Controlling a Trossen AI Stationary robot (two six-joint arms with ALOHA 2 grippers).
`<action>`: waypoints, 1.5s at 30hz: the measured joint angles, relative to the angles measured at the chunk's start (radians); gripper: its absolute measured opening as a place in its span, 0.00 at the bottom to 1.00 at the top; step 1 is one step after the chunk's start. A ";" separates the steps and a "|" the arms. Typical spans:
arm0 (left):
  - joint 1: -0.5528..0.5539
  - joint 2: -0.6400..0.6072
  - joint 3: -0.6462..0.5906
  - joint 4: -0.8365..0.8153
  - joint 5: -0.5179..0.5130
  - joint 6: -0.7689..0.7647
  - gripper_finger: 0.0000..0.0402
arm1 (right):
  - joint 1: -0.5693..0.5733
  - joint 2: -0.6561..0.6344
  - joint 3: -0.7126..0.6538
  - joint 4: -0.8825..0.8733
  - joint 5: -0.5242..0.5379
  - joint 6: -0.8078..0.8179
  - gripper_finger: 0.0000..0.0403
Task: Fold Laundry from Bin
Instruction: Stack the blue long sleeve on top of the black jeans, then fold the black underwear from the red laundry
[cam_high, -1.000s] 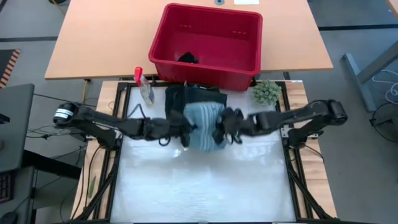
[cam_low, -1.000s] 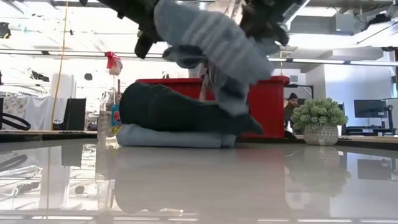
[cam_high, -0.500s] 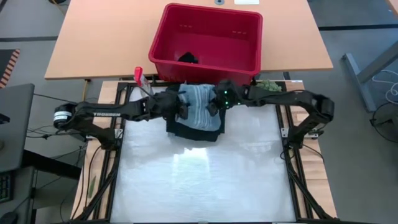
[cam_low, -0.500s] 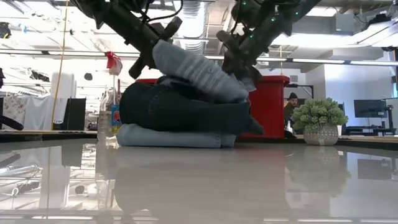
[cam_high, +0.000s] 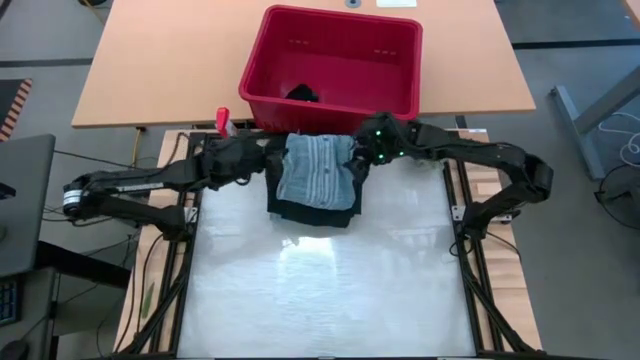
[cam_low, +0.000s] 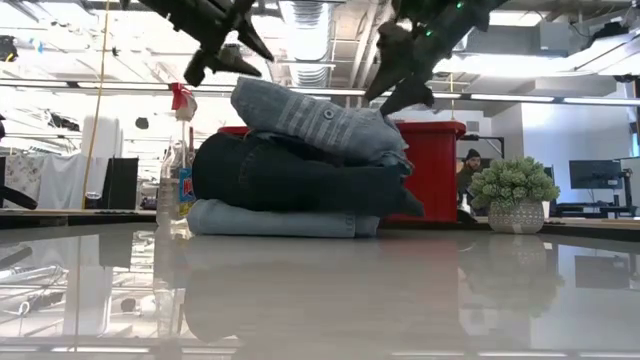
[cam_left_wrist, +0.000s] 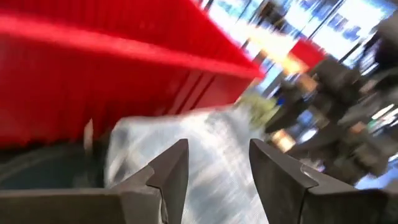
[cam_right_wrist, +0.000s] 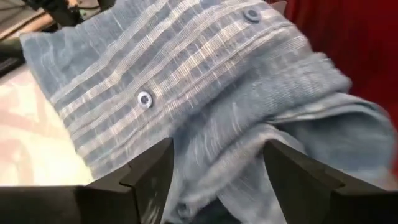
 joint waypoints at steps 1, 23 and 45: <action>0.000 -0.004 0.000 0.037 0.003 0.005 0.39 | -0.005 -0.009 0.010 -0.030 -0.003 -0.008 0.68; 0.033 0.510 0.422 -0.394 0.055 0.319 0.25 | -0.093 0.153 0.102 -0.030 -0.075 -0.022 0.64; 0.092 0.277 0.427 -0.304 -0.142 0.627 0.21 | -0.545 0.410 0.630 0.020 -0.093 -0.021 0.64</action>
